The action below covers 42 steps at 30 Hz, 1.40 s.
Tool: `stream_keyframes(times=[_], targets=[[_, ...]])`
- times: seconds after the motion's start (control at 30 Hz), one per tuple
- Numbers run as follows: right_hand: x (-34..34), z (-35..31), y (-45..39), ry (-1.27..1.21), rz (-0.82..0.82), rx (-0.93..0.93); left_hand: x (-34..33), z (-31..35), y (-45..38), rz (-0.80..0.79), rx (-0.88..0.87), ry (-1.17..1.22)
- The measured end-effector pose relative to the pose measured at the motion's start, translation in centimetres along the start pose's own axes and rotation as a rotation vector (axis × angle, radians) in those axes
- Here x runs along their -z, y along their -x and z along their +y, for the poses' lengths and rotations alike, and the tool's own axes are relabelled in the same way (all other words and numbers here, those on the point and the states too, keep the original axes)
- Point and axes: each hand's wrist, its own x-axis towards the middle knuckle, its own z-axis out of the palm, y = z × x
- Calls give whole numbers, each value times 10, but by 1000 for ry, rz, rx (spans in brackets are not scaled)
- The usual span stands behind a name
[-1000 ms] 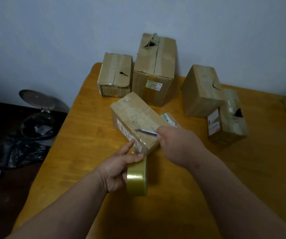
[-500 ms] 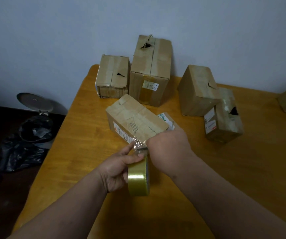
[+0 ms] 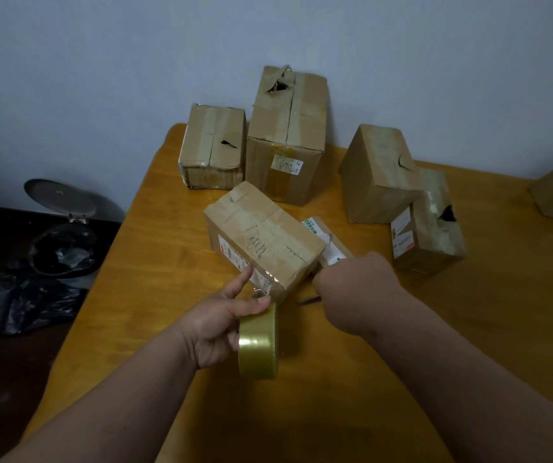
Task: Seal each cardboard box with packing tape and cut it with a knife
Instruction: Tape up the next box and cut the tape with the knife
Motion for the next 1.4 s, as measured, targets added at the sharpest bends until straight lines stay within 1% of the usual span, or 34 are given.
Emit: stream_keyframes(times=[0.07, 0.17, 0.23, 0.43, 0.5, 0.6, 0.7, 0.83, 0.97, 1.03, 1.1, 1.23, 1.4], targets=[[-2, 10, 1, -93, 19, 2, -3, 0, 0, -1, 15, -3], [-2, 27, -3, -356, 34, -19, -8, -3, 1, 12, 13, -60], [-7, 31, -11, -522, 92, -29, -10, -5, 1, 32, 7, -85], [-24, -6, -39, -785, 346, -61, -11, -8, -1, 112, -24, -126], [-27, -23, -50, -824, 378, -62, -10, -10, -2, 134, -27, -150], [-33, -38, -65, -818, 363, -107, -9, -10, -2, 164, -33, -191], [-38, -37, -76, -753, 384, -168, -5, -10, 1, 140, -17, -244], [-46, -38, -82, -666, 516, -168, 2, -12, 9, 106, 45, -339], [-55, -38, -83, -596, 647, -159, 15, -4, 17, 195, 53, -332], [-59, -38, -82, -571, 700, -145, 19, 4, 21, 227, 41, -380], [-63, -36, -82, -590, 724, -122, 20, 13, 23, 237, 13, -481], [-65, -28, -84, -582, 744, -66, 8, 31, 23, 226, -51, -817], [-68, -24, -83, -545, 760, -54, -7, 49, 22, 222, -141, -944]])
